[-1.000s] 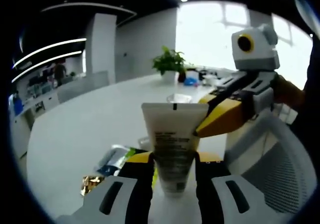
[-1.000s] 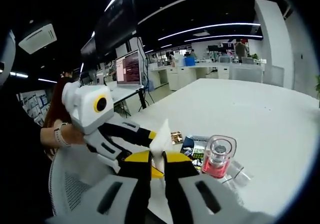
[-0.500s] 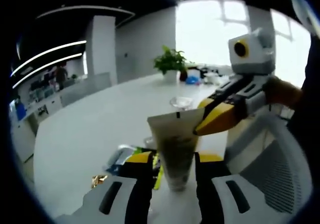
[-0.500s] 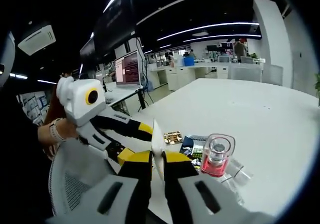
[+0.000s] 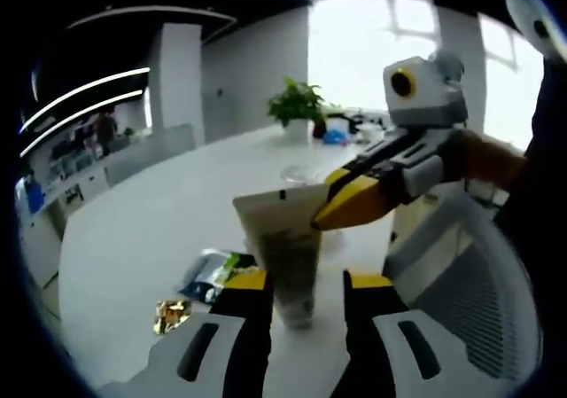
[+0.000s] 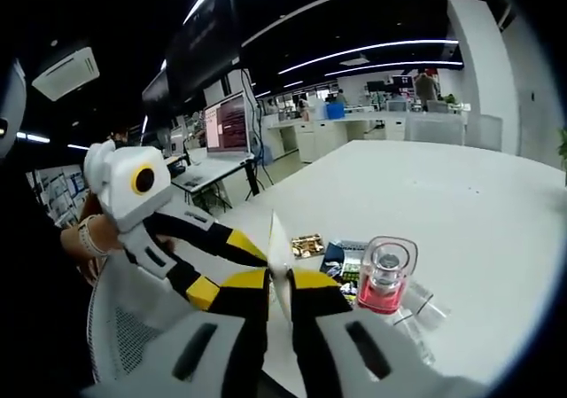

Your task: Arrange the skincare products in the storage area until every visible bottle or jar stands upright without overlapping.

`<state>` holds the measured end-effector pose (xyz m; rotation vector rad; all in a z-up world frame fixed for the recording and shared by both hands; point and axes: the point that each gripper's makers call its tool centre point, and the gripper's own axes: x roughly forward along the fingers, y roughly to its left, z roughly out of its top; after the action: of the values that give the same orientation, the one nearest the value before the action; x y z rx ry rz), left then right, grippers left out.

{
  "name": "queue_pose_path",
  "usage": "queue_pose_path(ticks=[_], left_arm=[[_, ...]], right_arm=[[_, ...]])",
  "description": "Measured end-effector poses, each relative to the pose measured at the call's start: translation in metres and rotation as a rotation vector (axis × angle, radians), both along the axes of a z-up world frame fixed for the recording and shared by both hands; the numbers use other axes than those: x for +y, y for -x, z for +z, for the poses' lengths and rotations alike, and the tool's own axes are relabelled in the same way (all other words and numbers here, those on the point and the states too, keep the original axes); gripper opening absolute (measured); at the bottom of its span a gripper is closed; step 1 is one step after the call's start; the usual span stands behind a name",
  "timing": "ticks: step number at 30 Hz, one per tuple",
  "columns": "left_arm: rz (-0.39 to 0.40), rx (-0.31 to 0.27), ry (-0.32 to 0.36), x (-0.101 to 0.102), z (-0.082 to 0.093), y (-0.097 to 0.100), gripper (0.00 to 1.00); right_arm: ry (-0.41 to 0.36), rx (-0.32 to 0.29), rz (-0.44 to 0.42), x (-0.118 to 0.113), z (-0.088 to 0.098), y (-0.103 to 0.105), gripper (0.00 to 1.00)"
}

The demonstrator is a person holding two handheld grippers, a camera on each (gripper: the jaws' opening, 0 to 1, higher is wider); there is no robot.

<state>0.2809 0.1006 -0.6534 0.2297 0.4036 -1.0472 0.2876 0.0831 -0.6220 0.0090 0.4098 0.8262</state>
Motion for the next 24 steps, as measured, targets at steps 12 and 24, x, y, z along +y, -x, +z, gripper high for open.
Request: queue_pose_path(ticks=[12,24], left_arm=[[0.004,-0.031,-0.009,-0.004,-0.002,-0.007,0.27],[-0.020,-0.029,-0.013,-0.011,-0.006,-0.006,0.27]], right_arm=[[0.010,0.020,0.025,0.003,-0.004,0.004,0.11],[0.027,0.041,0.066,0.011,-0.009,0.010,0.11]])
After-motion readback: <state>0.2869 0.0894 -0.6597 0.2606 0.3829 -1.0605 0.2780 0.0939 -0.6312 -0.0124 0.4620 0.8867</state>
